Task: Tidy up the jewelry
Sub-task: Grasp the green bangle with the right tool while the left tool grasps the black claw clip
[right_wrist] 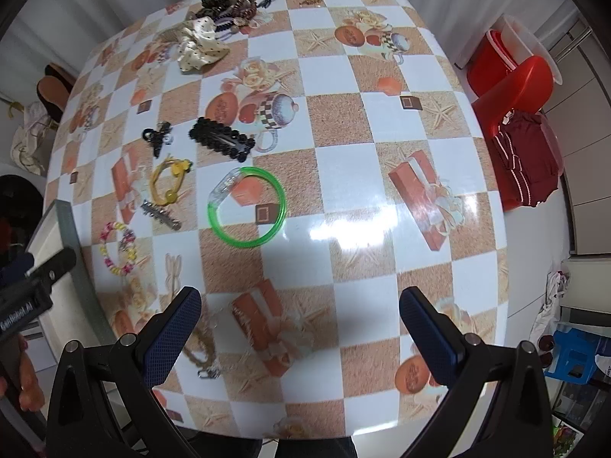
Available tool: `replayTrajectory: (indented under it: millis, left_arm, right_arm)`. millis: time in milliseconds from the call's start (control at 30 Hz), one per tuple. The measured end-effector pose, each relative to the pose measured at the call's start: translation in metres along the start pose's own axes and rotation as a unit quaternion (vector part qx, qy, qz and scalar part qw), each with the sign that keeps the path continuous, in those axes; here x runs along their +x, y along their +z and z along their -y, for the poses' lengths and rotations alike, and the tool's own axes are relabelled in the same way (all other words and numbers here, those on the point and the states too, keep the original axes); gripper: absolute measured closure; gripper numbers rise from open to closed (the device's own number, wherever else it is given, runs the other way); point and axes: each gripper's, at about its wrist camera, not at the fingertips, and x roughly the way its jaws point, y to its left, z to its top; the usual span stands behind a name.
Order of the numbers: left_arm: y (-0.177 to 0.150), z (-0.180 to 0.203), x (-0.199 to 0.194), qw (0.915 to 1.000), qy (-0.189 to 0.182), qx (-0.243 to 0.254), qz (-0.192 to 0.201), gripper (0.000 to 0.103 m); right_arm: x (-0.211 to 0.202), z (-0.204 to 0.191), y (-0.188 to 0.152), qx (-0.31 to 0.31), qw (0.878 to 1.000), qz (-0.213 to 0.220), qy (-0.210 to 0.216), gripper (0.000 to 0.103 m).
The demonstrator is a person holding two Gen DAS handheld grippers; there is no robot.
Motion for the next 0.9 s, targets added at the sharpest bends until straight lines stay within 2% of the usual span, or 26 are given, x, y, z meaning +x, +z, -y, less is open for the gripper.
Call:
replayTrajectory:
  millis: [300, 367, 467, 567, 667, 700, 733, 767, 833, 867, 900]
  left_arm:
    - [0.056, 0.03, 0.036, 0.9993, -0.02, 0.011, 0.028, 0.0]
    - [0.064, 0.034, 0.045, 0.9993, -0.02, 0.014, 0.028, 0.008]
    - [0.076, 0.04, 0.06, 0.9992, -0.026, 0.014, 0.029, 0.008]
    - [0.082, 0.044, 0.071, 0.9988, -0.034, 0.022, 0.026, 0.02]
    - [0.085, 0.049, 0.08, 0.9983, -0.043, 0.03, 0.025, 0.021]
    - [0.086, 0.051, 0.083, 0.998, -0.046, 0.034, 0.025, 0.023]
    - [0.087, 0.053, 0.086, 0.9978, -0.049, 0.039, 0.024, 0.031]
    - [0.088, 0.054, 0.089, 0.9975, -0.053, 0.043, 0.02, 0.035]
    - [0.09, 0.057, 0.094, 0.9971, -0.055, 0.048, 0.018, 0.036]
    - [0.09, 0.058, 0.096, 0.9968, -0.057, 0.053, 0.018, 0.042]
    - [0.09, 0.06, 0.098, 0.9966, -0.058, 0.056, 0.017, 0.045]
  right_arm:
    - [0.037, -0.004, 0.026, -0.003, 1.0, -0.013, 0.007, 0.0]
    - [0.044, -0.006, 0.03, -0.005, 1.0, -0.014, 0.008, 0.0]
    - [0.055, -0.007, 0.037, -0.008, 1.0, -0.016, 0.009, 0.001]
    - [0.063, -0.008, 0.041, -0.012, 1.0, -0.014, 0.007, 0.005]
    - [0.07, -0.008, 0.044, -0.013, 1.0, -0.015, 0.01, 0.006]
    - [0.073, -0.008, 0.044, -0.014, 1.0, -0.016, 0.011, 0.01]
    - [0.075, -0.009, 0.045, -0.015, 1.0, -0.016, 0.011, 0.015]
    - [0.078, -0.01, 0.046, -0.016, 1.0, -0.02, 0.011, 0.017]
    - [0.083, -0.012, 0.048, -0.018, 1.0, -0.022, 0.013, 0.021]
    - [0.085, -0.013, 0.048, -0.02, 0.999, -0.022, 0.013, 0.023]
    - [0.087, -0.015, 0.049, -0.022, 0.999, -0.023, 0.012, 0.025]
